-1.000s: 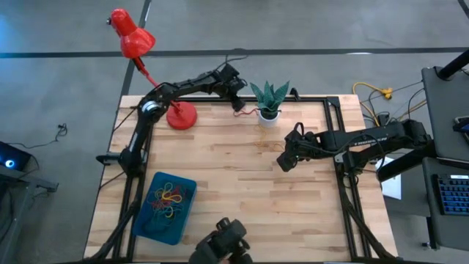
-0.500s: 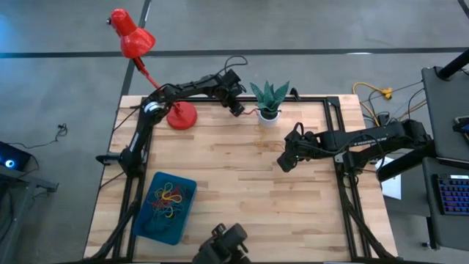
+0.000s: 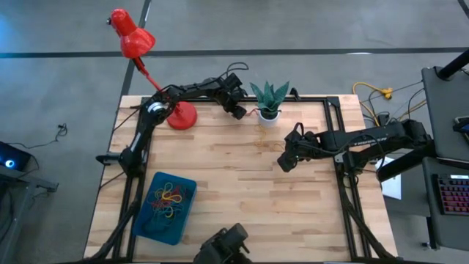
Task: Pick and place rubber bands into bin
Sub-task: Put the red rubber band into the blue bin
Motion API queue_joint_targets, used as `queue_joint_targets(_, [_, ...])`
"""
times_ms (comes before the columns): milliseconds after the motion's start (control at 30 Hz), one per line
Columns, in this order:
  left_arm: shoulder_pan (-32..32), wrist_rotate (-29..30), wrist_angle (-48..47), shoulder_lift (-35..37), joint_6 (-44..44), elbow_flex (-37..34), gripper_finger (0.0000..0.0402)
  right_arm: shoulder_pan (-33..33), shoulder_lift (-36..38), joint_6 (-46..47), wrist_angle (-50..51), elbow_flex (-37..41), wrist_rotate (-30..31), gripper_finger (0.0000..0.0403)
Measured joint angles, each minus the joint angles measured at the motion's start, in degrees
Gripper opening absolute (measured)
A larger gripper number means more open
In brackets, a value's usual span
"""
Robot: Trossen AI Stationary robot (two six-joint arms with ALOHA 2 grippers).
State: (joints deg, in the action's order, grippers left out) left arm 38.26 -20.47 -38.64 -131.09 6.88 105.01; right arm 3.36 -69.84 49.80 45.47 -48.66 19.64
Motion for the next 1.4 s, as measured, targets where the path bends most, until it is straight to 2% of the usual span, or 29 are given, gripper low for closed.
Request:
queue_joint_targets(233, [0.0,-0.3,2.1,0.0,-1.2,1.9,0.0176,0.0,0.0,0.2,0.2,0.0,0.0,0.0228])
queue_joint_targets(400, [0.0,-7.6,0.6,-1.0,1.8,1.5,0.0176,0.0,0.0,0.1,0.6,0.0,0.0,0.0228])
queue_joint_targets(567, [0.0,-7.8,-0.9,-1.4,1.8,1.9,0.0176,-0.1,0.0,-0.4,0.7,0.0,0.0,0.0228])
queue_joint_targets(733, [0.0,-7.1,-1.0,-1.4,1.7,1.9,0.0176,0.0,0.0,-0.4,0.7,0.0,0.0,0.0228])
queue_joint_targets(900, [0.2,-1.3,-0.2,-1.4,1.8,3.1,0.0176,0.0,0.0,-0.3,0.7,0.0,0.0,0.0228])
queue_joint_targets(1267, [1.6,-2.1,-2.2,-2.1,8.7,3.7,0.0176,0.0,0.0,-0.3,0.7,0.0,0.0,0.0228])
queue_joint_targets(1400, [1.6,0.1,-3.2,-2.2,9.9,3.8,0.0176,0.0,0.0,-0.3,0.7,0.0,1.3,0.0228])
